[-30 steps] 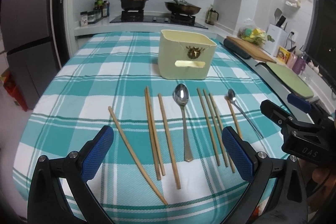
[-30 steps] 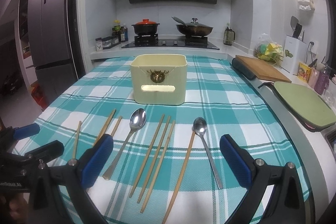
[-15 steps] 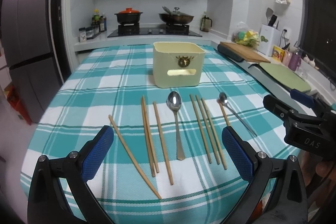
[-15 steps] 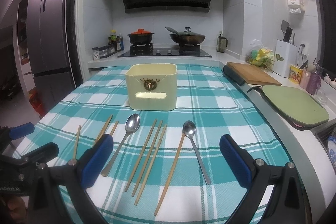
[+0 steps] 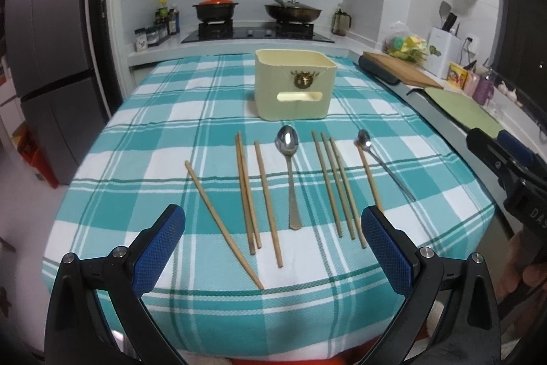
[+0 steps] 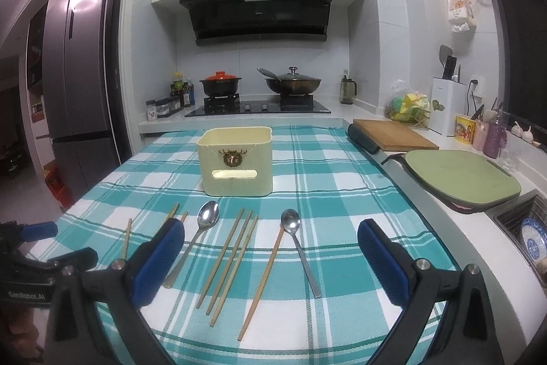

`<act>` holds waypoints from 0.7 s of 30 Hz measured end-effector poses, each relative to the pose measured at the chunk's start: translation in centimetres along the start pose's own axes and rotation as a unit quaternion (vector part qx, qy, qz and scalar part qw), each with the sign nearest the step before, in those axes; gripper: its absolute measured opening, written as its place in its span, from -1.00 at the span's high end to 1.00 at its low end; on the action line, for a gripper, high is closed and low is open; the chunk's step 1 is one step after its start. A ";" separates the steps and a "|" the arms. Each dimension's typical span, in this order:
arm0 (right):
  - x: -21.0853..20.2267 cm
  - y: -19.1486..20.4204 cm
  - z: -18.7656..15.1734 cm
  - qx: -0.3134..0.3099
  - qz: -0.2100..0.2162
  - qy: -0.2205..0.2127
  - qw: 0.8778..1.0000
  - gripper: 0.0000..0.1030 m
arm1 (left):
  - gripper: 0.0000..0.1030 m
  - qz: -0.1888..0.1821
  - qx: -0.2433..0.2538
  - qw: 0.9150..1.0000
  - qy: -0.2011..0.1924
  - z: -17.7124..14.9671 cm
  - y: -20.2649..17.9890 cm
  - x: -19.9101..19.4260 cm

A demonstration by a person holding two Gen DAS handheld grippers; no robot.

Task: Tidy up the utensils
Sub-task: 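Move both tools forward toward the row of chopsticks and spoons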

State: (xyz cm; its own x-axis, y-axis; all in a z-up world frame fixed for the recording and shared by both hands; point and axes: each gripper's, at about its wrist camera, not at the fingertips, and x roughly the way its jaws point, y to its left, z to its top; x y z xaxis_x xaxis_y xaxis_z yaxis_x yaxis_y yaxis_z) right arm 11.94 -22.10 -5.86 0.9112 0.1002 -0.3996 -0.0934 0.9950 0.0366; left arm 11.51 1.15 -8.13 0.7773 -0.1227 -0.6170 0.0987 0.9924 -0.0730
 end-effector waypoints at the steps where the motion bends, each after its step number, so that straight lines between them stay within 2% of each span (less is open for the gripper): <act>1: -0.3 -0.1 0.0 0.003 0.002 -0.006 1.000 -1.00 | -0.99 -0.008 0.002 1.000 -0.006 -0.1 0.0 -0.5; 3: -0.9 -0.2 0.0 0.003 0.003 -0.015 1.000 -1.00 | -0.99 -0.003 0.014 1.000 -0.015 0.1 0.0 -1.1; 5: -1.3 -0.2 0.1 -0.001 0.001 -0.020 1.000 -1.00 | -0.99 0.040 0.039 0.998 -0.031 1.0 0.5 -1.6; 6: -1.6 -0.3 0.1 -0.002 -0.002 -0.024 1.000 -1.00 | -0.99 0.068 0.039 0.996 -0.045 1.8 1.1 -2.0; 7: -1.9 -0.4 0.2 -0.002 -0.007 -0.028 1.000 -1.00 | -0.99 0.077 0.034 0.995 -0.057 2.5 1.7 -2.7; 9: -2.0 -0.6 0.2 -0.002 -0.011 -0.029 1.000 -1.00 | -0.99 0.058 0.016 0.995 -0.077 3.5 2.7 -4.1; 12: -2.1 -0.6 0.2 -0.001 -0.007 -0.027 1.000 -1.00 | -0.99 0.037 0.000 0.996 -0.084 3.4 2.7 -5.2; 15: -2.6 -0.2 0.1 -0.003 0.004 -0.033 0.999 -1.00 | -0.99 0.024 0.001 0.998 -0.063 2.1 1.7 -4.6; 18: -3.1 0.2 -0.4 -0.019 0.010 -0.037 0.999 -1.00 | -0.99 -0.006 -0.005 1.000 -0.028 0.8 0.8 -3.3; 21: -2.8 0.6 -0.6 -0.036 0.004 -0.030 0.999 -1.00 | -0.99 -0.020 -0.017 1.000 -0.009 1.0 0.7 -2.8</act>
State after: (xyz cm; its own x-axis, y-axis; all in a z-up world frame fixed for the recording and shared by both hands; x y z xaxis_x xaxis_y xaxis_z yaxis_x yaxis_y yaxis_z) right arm 9.05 -21.82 -5.26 0.9324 0.1095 -0.3445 -0.1264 0.9916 -0.0268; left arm 10.00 2.17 -5.67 0.7846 -0.1622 -0.5984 0.1094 0.9863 -0.1239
